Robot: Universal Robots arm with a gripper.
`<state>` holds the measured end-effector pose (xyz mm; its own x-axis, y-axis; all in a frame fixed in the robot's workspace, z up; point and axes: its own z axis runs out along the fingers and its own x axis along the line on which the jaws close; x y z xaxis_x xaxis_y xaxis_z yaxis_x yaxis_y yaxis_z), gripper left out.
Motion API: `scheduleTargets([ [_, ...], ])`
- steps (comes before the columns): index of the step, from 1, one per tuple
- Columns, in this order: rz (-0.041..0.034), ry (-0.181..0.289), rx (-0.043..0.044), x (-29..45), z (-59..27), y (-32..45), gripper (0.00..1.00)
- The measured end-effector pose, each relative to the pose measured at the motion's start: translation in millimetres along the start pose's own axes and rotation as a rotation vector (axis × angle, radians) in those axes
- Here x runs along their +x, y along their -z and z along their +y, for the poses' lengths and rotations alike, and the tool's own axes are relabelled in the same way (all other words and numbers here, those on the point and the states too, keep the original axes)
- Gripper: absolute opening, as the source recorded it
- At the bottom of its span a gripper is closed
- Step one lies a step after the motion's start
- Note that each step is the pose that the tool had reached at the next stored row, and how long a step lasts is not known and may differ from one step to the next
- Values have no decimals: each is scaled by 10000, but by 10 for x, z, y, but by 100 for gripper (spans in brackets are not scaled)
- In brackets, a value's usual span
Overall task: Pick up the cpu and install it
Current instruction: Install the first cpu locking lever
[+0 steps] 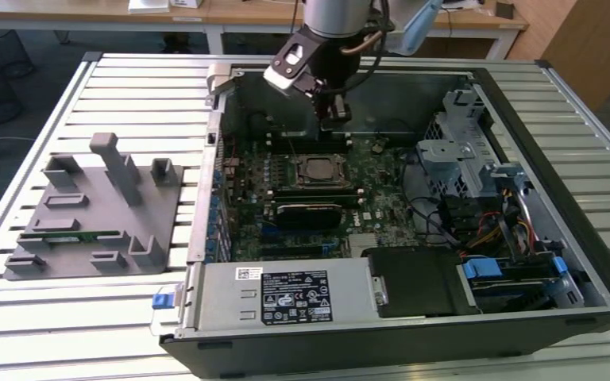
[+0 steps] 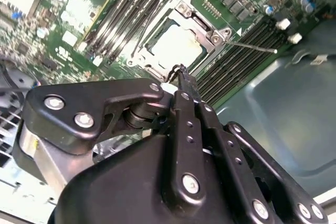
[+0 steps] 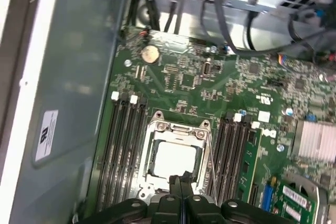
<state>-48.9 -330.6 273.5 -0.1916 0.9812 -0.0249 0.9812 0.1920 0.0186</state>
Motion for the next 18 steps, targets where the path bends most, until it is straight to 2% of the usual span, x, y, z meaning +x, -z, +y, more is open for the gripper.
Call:
scheduleTargets([
  [18, 62, 3355, -84, 0, 0, -6, 11],
])
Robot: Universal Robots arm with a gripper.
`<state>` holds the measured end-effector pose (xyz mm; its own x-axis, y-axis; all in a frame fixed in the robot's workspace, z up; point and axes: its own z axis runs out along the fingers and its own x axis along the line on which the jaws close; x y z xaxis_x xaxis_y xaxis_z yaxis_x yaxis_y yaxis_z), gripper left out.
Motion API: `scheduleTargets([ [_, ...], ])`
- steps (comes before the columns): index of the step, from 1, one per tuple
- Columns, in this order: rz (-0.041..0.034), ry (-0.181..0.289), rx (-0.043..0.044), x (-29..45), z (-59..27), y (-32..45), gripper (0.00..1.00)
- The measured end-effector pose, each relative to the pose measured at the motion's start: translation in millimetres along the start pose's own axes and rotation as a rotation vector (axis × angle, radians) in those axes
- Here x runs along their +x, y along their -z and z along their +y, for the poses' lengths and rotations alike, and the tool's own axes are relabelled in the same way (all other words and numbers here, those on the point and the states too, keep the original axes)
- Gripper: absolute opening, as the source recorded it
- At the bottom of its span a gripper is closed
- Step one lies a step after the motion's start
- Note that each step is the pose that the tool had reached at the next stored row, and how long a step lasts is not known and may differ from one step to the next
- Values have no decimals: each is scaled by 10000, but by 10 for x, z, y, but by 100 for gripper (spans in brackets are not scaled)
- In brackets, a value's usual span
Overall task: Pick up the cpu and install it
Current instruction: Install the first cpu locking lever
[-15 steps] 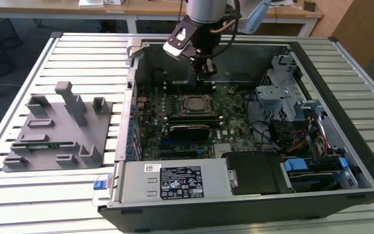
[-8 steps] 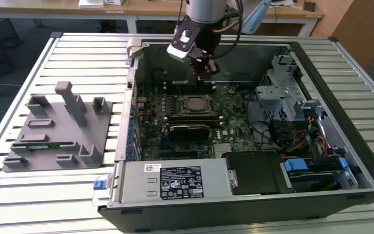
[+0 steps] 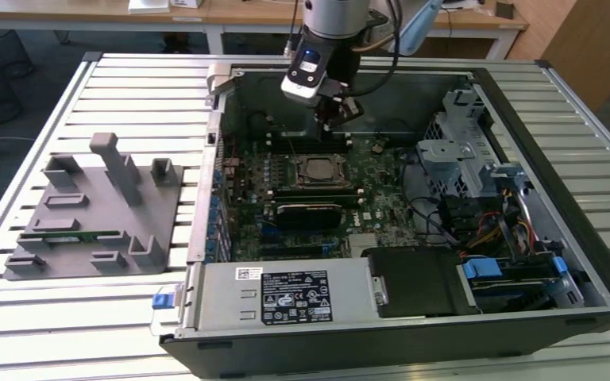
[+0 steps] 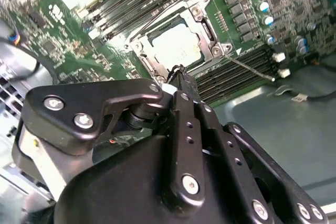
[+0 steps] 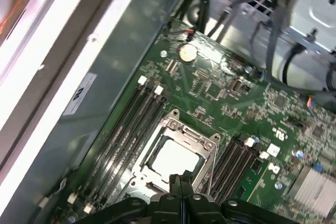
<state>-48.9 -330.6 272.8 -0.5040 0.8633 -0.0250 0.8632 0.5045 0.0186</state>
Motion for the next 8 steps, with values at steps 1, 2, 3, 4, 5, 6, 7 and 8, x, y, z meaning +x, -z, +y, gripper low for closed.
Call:
scheduleTargets([
  [1, 3, 179, -4, 0, 0, 0, 11],
  [2, 7, 377, -9, 0, 0, -1, 11],
  [3, 10, 539, -13, 0, 0, -1, 11],
  [4, 13, 736, -18, 0, 0, -2, 11],
  [5, 17, 915, -23, 0, 0, -2, 11],
  [6, 21, 1094, -27, 0, 0, -3, 11],
  [7, 24, 1275, -31, 0, 0, -3, 11],
  [8, 27, 1454, -36, 0, 0, -4, 11],
])
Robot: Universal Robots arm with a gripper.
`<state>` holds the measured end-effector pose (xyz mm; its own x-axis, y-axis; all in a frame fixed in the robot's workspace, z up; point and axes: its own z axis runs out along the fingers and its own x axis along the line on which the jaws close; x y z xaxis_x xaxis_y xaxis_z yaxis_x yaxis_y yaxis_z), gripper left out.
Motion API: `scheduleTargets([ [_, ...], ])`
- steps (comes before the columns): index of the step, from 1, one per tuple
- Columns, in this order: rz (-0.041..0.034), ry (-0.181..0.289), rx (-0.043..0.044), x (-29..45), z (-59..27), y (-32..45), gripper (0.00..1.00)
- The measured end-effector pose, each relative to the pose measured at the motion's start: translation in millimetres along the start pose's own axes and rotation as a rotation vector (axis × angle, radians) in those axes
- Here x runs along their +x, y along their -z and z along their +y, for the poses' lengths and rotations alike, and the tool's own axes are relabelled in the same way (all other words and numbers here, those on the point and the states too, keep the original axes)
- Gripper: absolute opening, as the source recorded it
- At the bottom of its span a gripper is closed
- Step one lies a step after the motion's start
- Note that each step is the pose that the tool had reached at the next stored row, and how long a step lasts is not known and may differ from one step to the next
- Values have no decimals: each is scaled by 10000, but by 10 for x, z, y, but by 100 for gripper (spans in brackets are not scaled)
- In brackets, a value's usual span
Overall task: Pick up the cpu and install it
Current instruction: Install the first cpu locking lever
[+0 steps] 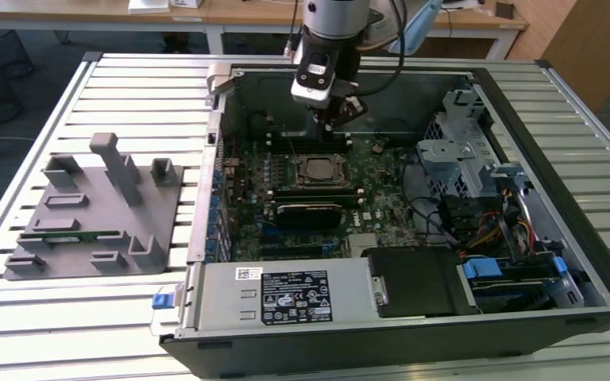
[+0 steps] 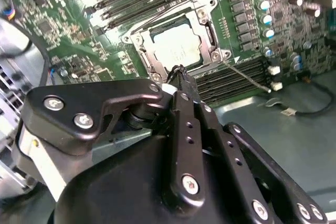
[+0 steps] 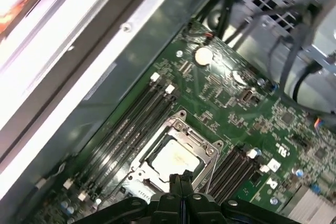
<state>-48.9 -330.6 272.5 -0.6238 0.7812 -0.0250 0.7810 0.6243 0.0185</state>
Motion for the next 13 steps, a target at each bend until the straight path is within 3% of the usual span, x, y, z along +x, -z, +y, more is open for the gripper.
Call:
scheduleTargets([
  [13, 44, 2371, -59, 0, 0, -7, 11],
])
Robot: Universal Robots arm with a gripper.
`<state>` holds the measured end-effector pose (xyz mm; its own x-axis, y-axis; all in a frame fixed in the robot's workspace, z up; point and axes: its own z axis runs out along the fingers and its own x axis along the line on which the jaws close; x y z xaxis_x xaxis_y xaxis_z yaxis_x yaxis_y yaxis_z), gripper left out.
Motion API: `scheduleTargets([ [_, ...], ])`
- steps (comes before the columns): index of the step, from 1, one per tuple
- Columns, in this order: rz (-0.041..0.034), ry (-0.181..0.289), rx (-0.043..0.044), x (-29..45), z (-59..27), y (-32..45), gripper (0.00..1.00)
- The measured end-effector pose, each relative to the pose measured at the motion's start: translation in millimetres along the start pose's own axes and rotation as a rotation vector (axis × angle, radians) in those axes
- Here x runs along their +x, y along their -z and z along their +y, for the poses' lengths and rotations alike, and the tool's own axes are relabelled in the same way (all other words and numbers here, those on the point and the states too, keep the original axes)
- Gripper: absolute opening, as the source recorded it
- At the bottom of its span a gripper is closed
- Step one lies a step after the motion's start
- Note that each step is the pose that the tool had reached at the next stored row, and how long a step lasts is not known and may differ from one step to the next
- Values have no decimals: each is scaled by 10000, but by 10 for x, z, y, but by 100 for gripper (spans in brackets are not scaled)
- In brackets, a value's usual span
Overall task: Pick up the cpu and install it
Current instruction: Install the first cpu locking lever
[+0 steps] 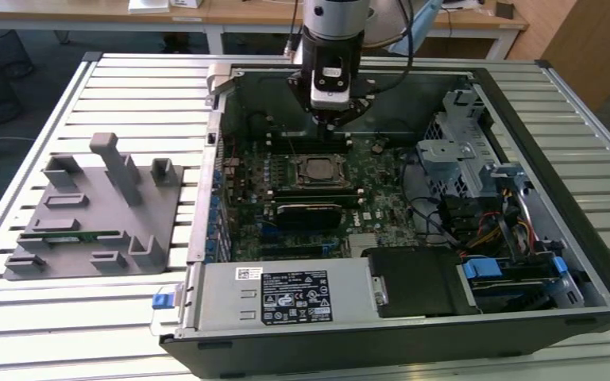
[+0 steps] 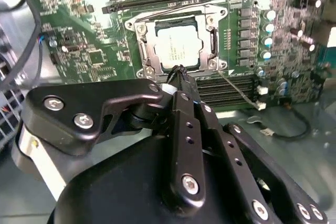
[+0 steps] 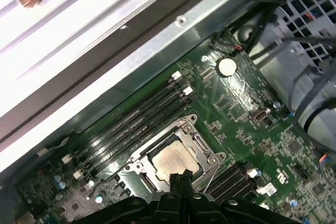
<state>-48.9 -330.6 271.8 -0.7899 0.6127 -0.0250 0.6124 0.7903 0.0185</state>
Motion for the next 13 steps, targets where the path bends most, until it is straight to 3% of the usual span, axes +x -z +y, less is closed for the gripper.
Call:
scheduleTargets([
  [13, 44, 2368, -58, 0, 0, -10, 11],
])
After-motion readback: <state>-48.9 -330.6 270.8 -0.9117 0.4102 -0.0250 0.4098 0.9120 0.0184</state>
